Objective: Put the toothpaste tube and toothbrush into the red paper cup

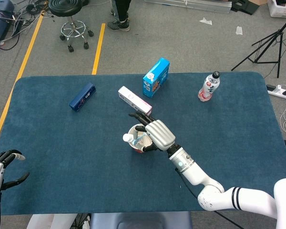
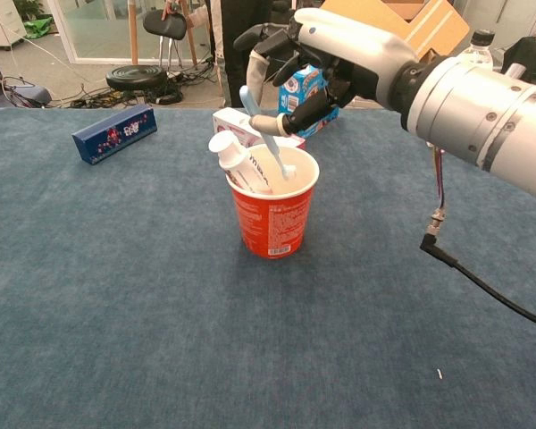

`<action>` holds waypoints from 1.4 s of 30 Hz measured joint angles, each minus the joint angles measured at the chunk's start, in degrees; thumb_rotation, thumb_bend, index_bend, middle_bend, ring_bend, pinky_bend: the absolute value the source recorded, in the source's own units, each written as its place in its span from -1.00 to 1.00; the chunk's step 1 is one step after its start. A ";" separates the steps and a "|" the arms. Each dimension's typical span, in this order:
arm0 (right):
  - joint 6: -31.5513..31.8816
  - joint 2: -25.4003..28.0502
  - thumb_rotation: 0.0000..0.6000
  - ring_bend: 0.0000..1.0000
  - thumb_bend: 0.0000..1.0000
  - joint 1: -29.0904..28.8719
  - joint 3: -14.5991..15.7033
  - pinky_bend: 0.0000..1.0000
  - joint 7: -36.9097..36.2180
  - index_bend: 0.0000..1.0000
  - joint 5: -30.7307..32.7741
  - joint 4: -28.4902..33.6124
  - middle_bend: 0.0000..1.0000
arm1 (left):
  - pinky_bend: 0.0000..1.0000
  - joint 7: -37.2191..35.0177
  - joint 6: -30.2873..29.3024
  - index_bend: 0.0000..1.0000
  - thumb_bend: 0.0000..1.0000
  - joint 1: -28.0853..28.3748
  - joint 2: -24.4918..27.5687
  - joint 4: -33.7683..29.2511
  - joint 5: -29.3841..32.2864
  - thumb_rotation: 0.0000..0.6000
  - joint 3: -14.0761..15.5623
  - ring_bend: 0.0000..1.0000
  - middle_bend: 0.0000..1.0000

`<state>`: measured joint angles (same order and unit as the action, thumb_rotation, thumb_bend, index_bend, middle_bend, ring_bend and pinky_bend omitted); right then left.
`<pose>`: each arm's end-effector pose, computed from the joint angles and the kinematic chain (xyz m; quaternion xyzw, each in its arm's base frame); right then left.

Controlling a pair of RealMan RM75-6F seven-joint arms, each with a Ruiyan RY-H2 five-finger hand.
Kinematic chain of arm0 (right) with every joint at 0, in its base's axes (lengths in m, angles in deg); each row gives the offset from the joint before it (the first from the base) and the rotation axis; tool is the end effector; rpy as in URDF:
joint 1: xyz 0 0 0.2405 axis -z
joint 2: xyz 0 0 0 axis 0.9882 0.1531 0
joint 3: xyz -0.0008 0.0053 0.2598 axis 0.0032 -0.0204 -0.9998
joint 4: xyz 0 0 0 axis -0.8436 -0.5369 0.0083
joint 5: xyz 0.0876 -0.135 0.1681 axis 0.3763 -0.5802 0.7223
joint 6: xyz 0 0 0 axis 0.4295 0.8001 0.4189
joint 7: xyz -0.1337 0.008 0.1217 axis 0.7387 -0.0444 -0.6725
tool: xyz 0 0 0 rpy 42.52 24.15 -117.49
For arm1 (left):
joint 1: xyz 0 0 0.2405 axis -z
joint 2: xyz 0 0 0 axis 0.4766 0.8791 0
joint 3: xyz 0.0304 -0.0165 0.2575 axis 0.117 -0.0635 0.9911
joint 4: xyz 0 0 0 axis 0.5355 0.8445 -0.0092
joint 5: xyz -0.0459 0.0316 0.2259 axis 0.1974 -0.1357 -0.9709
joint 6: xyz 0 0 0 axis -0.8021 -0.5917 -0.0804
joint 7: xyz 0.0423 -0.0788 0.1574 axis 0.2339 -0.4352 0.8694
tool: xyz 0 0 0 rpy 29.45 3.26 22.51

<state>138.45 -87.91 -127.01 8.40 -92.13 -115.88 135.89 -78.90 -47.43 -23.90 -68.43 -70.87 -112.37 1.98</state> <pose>-0.0360 -0.3702 -0.0301 0.6884 -0.4061 0.5487 0.2454 -0.3115 0.2144 0.1639 -0.5992 -0.3603 -0.4298 0.5713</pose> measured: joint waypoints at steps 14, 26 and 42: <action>-0.32 0.17 1.00 -1.00 -0.56 1.52 1.75 -0.54 -1.68 0.24 1.37 -3.72 -0.74 | -0.16 0.88 0.66 -0.12 -0.70 0.27 -0.42 0.10 0.14 1.00 -0.01 -0.25 -0.26; -1.91 -0.47 1.00 -1.00 -0.66 2.27 3.19 -0.54 -1.07 0.24 2.99 -6.60 -0.74 | -0.16 1.33 0.28 -0.12 -0.70 0.17 -0.58 0.04 -0.33 1.00 0.11 -0.25 -0.26; -1.60 2.17 1.00 -1.00 -0.82 3.97 3.52 -0.54 2.38 -0.17 4.99 -4.06 -0.76 | -0.16 2.20 0.40 -0.12 -0.70 0.18 -0.87 0.10 -0.88 1.00 0.43 -0.25 -0.26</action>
<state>136.85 -85.74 -123.04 11.92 -89.75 -110.89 131.83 -76.70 -47.03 -23.72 -69.30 -70.77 -113.25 2.41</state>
